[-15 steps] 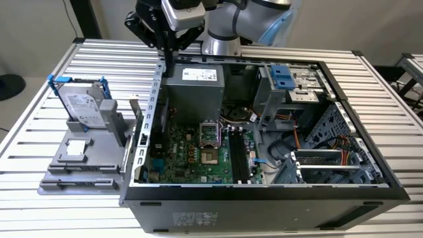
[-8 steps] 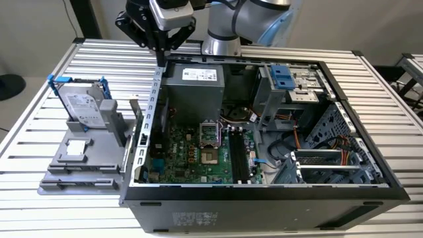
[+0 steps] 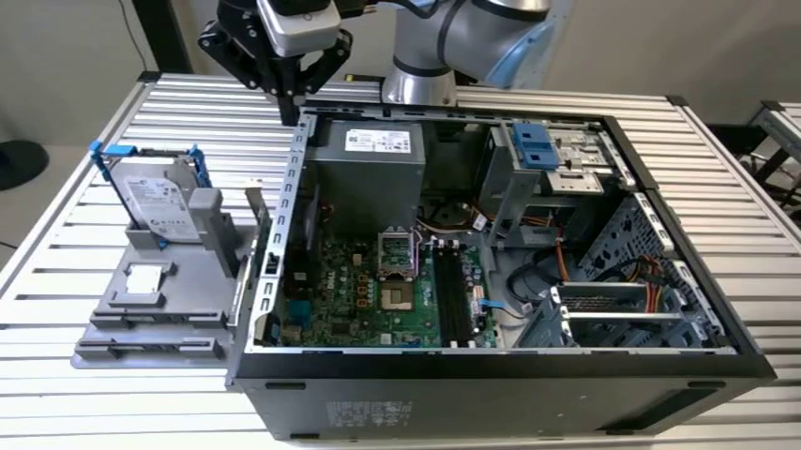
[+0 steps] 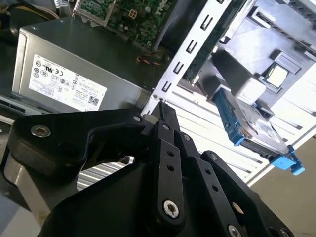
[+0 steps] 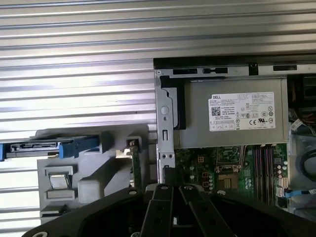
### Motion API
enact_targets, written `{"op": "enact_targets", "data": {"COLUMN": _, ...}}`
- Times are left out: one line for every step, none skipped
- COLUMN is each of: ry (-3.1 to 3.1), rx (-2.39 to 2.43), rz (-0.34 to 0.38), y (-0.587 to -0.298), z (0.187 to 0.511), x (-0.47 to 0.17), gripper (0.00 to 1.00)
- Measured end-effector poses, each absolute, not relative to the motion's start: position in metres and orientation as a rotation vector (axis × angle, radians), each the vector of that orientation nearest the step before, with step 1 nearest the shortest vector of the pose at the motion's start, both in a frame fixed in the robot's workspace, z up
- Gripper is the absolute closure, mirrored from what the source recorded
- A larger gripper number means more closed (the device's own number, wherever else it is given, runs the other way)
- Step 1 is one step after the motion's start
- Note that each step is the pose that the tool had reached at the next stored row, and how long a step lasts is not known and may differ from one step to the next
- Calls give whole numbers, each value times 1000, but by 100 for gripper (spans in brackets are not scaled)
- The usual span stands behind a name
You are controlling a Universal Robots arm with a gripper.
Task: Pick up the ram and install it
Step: 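Reach for the ram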
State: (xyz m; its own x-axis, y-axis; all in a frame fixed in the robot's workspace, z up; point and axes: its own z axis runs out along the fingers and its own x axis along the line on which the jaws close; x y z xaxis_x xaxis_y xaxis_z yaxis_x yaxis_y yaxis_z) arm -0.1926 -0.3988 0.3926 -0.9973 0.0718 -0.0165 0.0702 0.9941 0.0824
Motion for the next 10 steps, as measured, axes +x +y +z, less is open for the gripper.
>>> {"op": "enact_targets", "data": {"ry": 3118, "rx": 111, "rz": 128, "y": -399, "z": 393, "x": -195, "gripper": 100}}
{"op": "enact_targets", "data": {"ry": 3118, "rx": 111, "rz": 128, "y": -399, "z": 393, "x": -197, "gripper": 100}}
{"op": "enact_targets", "data": {"ry": 3117, "rx": 111, "rz": 128, "y": -399, "z": 393, "x": -200, "gripper": 100}}
{"op": "enact_targets", "data": {"ry": 3118, "rx": 111, "rz": 128, "y": -399, "z": 393, "x": -202, "gripper": 100}}
{"op": "enact_targets", "data": {"ry": 3118, "rx": 111, "rz": 128, "y": -399, "z": 393, "x": -205, "gripper": 100}}
{"op": "enact_targets", "data": {"ry": 3118, "rx": 111, "rz": 128, "y": -399, "z": 393, "x": -208, "gripper": 100}}
{"op": "enact_targets", "data": {"ry": 3117, "rx": 111, "rz": 128, "y": -399, "z": 393, "x": -211, "gripper": 100}}
{"op": "enact_targets", "data": {"ry": 3118, "rx": 111, "rz": 128, "y": -399, "z": 393, "x": -214, "gripper": 100}}
{"op": "enact_targets", "data": {"ry": 3118, "rx": 111, "rz": 128, "y": -399, "z": 393, "x": -216, "gripper": 100}}
{"op": "enact_targets", "data": {"ry": 3118, "rx": 111, "rz": 128, "y": -399, "z": 393, "x": -218, "gripper": 100}}
